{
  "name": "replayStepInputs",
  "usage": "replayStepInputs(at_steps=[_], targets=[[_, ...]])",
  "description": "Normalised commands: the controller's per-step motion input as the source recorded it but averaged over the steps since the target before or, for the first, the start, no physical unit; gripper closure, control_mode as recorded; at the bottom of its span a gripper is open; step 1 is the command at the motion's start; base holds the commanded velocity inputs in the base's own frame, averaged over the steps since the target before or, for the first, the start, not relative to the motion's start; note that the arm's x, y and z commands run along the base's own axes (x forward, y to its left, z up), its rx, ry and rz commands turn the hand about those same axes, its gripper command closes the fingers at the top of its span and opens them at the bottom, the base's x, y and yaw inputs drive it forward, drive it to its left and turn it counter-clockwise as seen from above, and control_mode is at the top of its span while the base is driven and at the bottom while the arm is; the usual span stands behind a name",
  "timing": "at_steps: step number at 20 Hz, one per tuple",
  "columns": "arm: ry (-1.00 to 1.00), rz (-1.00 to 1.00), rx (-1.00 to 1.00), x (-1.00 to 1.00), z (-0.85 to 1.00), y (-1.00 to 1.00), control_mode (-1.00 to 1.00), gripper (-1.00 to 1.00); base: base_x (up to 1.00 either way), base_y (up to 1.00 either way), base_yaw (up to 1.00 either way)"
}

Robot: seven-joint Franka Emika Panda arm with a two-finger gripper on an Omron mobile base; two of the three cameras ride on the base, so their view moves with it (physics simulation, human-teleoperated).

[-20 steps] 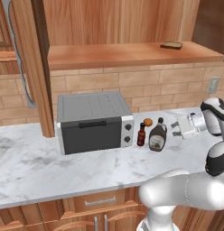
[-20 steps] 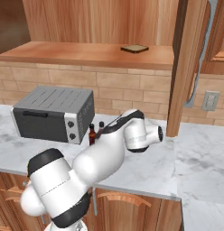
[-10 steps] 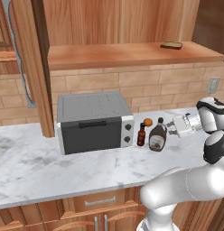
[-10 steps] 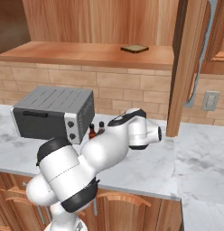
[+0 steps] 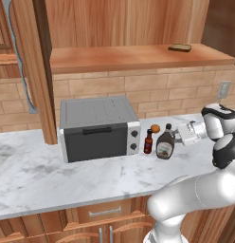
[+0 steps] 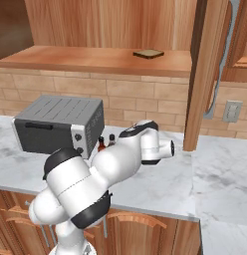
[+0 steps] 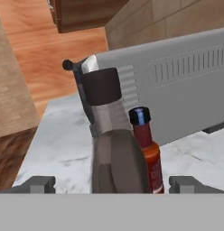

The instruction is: Pick the syrup bottle and condiment bottle from the counter and place them in the cabinet.

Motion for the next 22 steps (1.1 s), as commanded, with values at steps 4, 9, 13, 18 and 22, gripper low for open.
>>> replayStepInputs(at_steps=[4,9,13,18,22], targets=[[0.02,0.00,0.00,0.02,-0.05,0.12,-1.00,-1.00,0.00,0.00,0.00],[0.04,0.00,0.00,0.01,-0.04,0.16,-1.00,-1.00,0.00,0.00,0.00],[0.03,0.00,0.00,0.02,-0.03,0.15,-1.00,-1.00,0.00,0.00,0.00],[0.01,0.00,0.01,0.00,0.00,0.01,-1.00,1.00,0.00,0.00,0.00],[-0.05,-0.05,0.11,-0.09,0.39,-0.05,-1.00,1.00,0.00,0.00,0.00]])
